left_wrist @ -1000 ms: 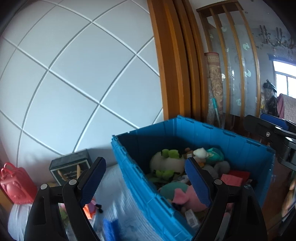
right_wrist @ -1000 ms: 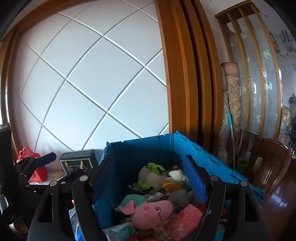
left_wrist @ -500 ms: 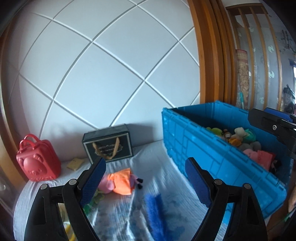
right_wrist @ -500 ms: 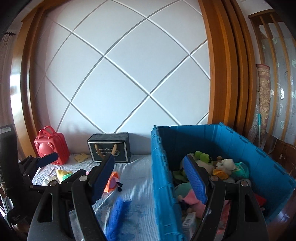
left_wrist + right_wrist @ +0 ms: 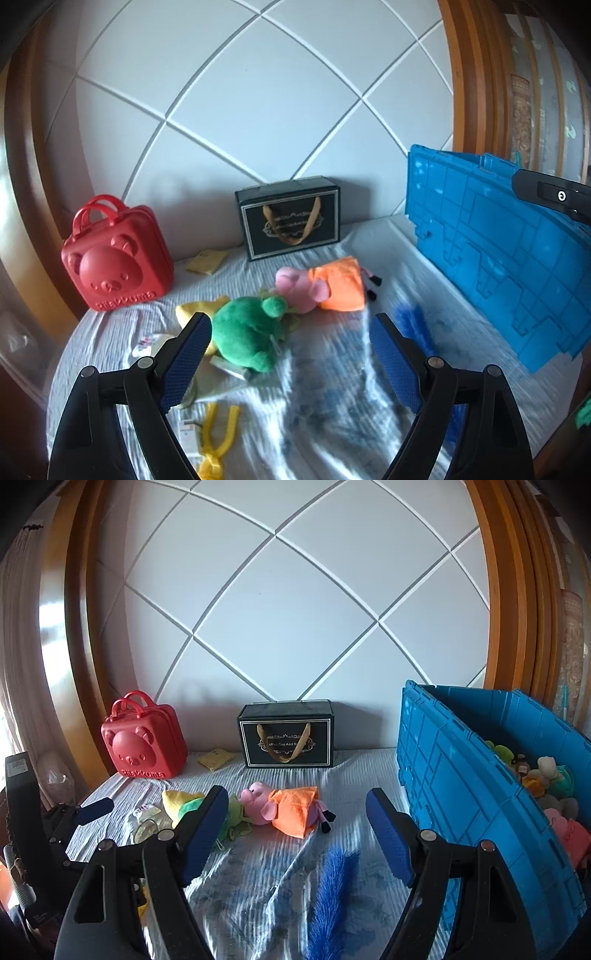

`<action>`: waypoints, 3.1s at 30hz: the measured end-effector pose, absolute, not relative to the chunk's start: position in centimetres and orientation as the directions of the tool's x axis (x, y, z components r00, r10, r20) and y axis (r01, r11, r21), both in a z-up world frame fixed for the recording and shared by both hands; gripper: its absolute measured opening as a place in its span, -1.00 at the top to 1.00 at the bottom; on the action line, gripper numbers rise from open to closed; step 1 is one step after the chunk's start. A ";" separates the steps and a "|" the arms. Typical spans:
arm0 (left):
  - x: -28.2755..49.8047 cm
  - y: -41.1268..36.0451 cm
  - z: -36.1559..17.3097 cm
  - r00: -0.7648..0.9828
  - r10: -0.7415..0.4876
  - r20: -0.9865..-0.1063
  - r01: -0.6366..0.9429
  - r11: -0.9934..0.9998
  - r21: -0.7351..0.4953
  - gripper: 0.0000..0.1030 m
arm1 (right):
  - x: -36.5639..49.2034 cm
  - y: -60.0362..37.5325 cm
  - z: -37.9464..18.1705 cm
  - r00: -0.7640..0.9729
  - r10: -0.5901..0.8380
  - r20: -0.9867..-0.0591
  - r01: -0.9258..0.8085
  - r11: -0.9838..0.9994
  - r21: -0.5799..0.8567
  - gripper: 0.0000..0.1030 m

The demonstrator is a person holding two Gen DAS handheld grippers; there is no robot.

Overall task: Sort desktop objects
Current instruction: 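Withdraw both open tools from the bin back over the table, then grasp pink pig plush with right tool while left tool grasps green frog plush, then lift pink pig plush with right tool while left tool lifts green frog plush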

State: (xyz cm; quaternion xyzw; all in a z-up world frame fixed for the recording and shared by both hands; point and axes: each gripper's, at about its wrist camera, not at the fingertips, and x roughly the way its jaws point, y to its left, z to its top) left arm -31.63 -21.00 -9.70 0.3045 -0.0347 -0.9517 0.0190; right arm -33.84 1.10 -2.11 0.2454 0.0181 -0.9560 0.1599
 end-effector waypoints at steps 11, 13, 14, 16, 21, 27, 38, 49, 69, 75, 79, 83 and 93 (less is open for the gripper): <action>-36.3 -27.6 -13.9 -0.713 -0.173 -0.679 0.158 -0.984 0.085 -0.71 | -43.4 -4.7 -7.6 -0.686 -0.387 -0.616 0.529 -0.846 -0.058 -0.50; -37.7 -27.8 -14.4 -0.695 -0.201 -0.690 0.180 -0.978 0.104 -0.71 | -46.0 -6.1 -9.1 -0.628 -0.415 -0.658 0.592 -0.804 -0.059 -0.50; -38.4 -27.9 -14.8 -0.687 -0.211 -0.695 0.190 -0.976 0.108 -0.71 | -47.2 -6.7 -9.9 -0.604 -0.427 -0.673 0.616 -0.786 -0.055 -0.50; -39.8 -28.0 -15.5 -0.671 -0.223 -0.707 0.206 -0.972 0.111 -0.71 | -49.5 -7.9 -11.5 -0.566 -0.423 -0.707 0.648 -0.759 -0.064 -0.50; -43.0 -28.6 -17.6 -0.618 -0.222 -0.754 0.242 -0.966 0.086 -0.71 | -53.8 -10.2 -15.2 -0.468 -0.421 -0.777 0.719 -0.693 -0.058 -0.50; -46.7 -30.3 -18.6 -0.566 -0.220 -0.795 0.323 -0.946 0.031 -0.71 | -57.2 -12.2 -18.3 -0.423 -0.373 -0.826 0.784 -0.608 -0.127 -0.50; -53.0 -34.8 -24.1 -0.350 -0.094 -0.932 0.587 -0.797 -0.140 -0.71 | -63.3 -18.3 -24.0 -0.344 -0.228 -0.911 0.897 -0.367 -0.247 -0.50; -55.2 -35.3 -26.8 -0.301 -0.127 -0.945 0.723 -0.677 -0.139 -1.00 | -66.5 -20.8 -29.0 -0.270 -0.136 -0.953 0.945 -0.230 -0.234 -0.97; -59.5 -35.5 -29.0 -0.241 -0.157 -0.958 0.761 -0.644 -0.086 -1.00 | -64.9 -20.4 -32.5 -0.264 -0.074 -0.962 0.944 -0.226 -0.242 -1.00; -59.2 -34.8 -29.8 -0.230 -0.120 -0.966 0.698 -0.711 -0.078 -1.00 | -64.7 -20.5 -32.1 -0.289 -0.056 -0.956 0.922 -0.284 -0.263 -1.00; -57.9 -33.7 -29.8 -0.259 -0.109 -0.960 0.647 -0.758 -0.089 -0.95 | -65.2 -20.9 -32.0 -0.265 -0.002 -0.964 0.911 -0.327 -0.250 -1.00; -57.6 -33.6 -29.6 -0.293 -0.094 -0.951 0.609 -0.786 -0.110 -0.97 | -65.2 -21.1 -31.8 -0.260 0.014 -0.966 0.913 -0.323 -0.250 -1.00; -56.2 -31.6 -27.6 -0.401 -0.168 -0.901 0.555 -0.827 -0.093 -0.51 | -63.9 -20.4 -30.1 -0.398 0.017 -0.917 0.833 -0.412 -0.369 -0.65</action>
